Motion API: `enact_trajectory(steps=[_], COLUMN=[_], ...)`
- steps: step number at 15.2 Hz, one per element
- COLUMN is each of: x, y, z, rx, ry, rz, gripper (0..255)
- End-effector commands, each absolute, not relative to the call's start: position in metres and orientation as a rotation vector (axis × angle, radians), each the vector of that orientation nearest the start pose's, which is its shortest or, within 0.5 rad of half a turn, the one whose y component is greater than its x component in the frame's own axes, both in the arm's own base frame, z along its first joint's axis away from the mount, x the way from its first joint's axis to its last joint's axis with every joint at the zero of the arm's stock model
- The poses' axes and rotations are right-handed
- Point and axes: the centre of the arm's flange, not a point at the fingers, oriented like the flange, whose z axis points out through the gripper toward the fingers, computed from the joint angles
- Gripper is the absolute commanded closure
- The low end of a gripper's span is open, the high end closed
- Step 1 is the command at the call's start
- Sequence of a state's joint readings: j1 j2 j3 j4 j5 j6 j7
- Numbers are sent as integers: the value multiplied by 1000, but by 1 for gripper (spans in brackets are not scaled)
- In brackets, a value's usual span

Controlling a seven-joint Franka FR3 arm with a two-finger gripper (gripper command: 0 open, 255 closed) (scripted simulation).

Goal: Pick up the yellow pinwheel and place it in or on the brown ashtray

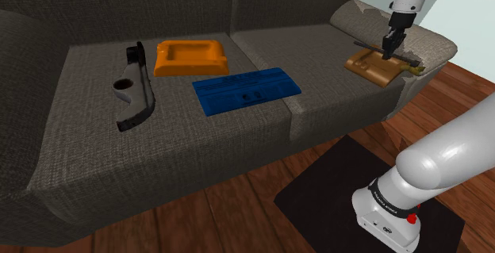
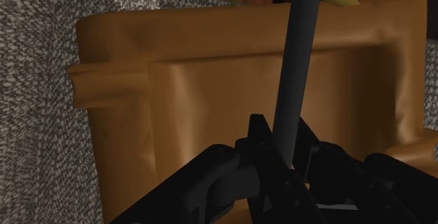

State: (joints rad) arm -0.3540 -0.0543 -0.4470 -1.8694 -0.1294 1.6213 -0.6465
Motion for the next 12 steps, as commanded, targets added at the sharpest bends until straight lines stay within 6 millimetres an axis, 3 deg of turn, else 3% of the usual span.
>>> enact_trajectory(steps=[1,2,7,11,12], x=[352,352,352,363,363], y=[-389,-389,-389,-393,-393], z=[514,513,514,562,562], rx=[-3061,-3061,-3061,-3061,-3061], ry=[205,205,205,205,205], rz=[344,344,344,344,344], gripper=[255,0,0,0,0])
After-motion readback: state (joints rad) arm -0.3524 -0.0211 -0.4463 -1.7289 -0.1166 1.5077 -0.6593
